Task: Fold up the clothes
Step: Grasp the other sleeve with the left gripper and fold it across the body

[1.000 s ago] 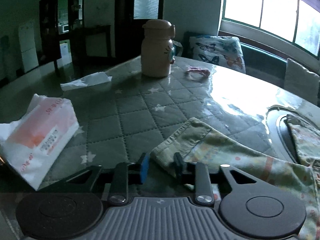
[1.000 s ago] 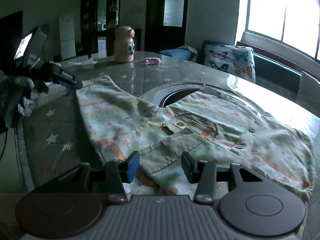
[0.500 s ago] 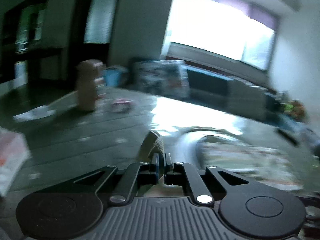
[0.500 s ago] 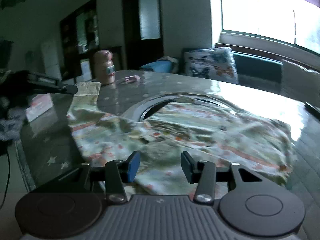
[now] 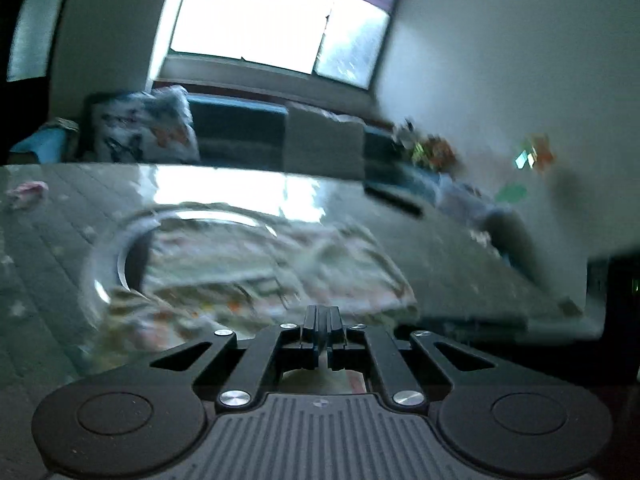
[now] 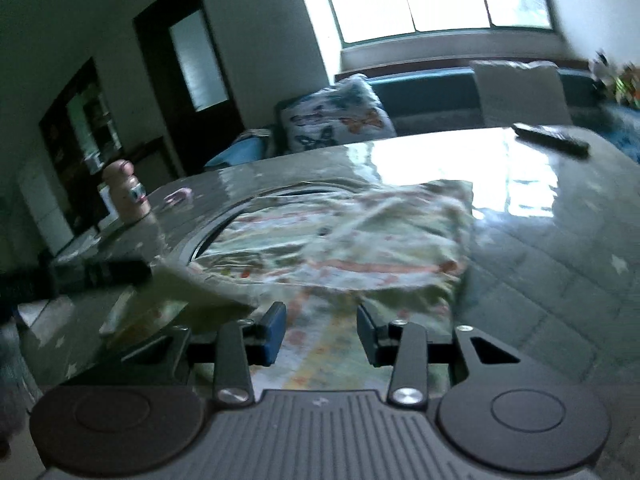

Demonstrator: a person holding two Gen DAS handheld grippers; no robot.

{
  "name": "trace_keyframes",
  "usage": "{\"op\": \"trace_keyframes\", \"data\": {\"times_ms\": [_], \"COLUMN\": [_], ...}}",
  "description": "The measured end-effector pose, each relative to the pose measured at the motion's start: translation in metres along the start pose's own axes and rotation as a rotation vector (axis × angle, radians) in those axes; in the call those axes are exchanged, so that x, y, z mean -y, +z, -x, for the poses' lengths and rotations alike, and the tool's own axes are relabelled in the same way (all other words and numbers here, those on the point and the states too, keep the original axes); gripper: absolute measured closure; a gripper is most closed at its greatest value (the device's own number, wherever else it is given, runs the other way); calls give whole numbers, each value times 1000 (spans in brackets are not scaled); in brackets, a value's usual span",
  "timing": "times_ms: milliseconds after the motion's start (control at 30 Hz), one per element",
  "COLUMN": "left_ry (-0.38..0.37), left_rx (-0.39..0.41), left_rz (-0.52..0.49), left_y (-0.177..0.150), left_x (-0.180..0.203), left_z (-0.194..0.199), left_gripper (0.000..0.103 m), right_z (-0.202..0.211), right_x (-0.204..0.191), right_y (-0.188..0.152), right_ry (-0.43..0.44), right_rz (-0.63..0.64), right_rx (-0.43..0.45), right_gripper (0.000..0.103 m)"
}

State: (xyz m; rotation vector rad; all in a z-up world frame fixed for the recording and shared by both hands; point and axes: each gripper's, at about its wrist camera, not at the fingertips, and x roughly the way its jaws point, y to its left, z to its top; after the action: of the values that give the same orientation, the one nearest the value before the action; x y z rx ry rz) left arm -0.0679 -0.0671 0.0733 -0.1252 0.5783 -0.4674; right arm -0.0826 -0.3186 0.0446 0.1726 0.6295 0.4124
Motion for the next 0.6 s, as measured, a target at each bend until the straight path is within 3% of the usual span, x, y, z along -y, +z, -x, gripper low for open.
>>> {"op": "trace_keyframes", "data": {"times_ms": [100,267,600], "left_ry": [-29,-6,191], "left_rx": [-64,-69,-27], "left_rz": [-38,-85,-11], "left_y": [-10,-21,-19], "left_x": [7,3,-61], "left_z": [-8,-1,24], "left_gripper": [98,97,77], "right_z": [-1,-10,-45], "right_x": [8,-5,-52], "right_y": [-1,-2,-7], "right_ry": [10,51,121], "right_rz": [-42,-33,40], "right_rx": [-11,-35,-132], "right_gripper": [66,67,69]}}
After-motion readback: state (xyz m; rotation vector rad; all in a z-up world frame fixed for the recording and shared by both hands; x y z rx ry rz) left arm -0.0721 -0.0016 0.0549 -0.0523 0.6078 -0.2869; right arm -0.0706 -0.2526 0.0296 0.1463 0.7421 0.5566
